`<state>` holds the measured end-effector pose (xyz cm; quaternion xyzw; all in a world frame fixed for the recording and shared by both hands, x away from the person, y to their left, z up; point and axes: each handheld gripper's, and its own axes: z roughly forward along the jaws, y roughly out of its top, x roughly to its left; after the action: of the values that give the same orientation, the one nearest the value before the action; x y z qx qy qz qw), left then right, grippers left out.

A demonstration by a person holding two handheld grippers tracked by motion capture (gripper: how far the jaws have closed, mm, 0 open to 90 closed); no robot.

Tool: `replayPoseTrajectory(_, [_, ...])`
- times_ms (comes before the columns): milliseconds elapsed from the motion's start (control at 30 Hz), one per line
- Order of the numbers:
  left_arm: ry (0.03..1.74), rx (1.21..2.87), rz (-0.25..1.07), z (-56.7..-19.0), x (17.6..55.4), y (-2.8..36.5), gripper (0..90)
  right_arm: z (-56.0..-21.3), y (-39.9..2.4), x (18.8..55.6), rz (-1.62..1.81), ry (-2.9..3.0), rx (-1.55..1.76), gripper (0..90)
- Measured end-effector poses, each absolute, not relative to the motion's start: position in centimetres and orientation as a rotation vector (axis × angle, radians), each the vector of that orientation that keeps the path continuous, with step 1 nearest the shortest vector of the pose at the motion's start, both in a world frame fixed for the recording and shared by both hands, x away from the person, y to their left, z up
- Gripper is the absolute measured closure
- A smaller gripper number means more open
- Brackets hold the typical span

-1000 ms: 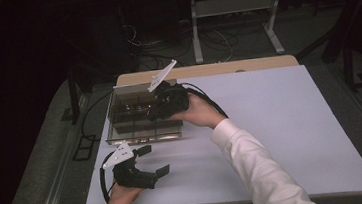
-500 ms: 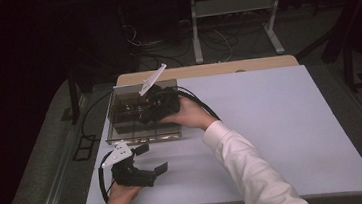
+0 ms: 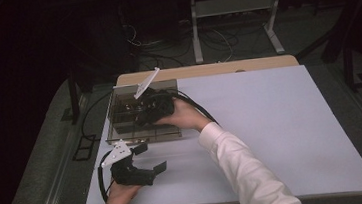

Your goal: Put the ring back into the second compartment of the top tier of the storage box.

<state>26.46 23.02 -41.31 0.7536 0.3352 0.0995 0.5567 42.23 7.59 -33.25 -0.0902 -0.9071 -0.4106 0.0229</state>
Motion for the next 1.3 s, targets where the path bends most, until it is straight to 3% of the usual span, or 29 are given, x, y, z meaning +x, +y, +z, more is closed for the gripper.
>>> replayPoseTrajectory(767, [0.789, 1.779, 0.230, -41.3, 26.5, 23.1, 0.0, -35.6, 8.3, 43.3, -1.147, -2.866, -0.285, 67.7])
replayPoseTrajectory(1300, [0.789, 1.782, 0.231, -41.3, 26.6, 23.1, 0.0, -34.6, 7.7, 42.8, -1.163, -2.875, -0.294, 52.3])
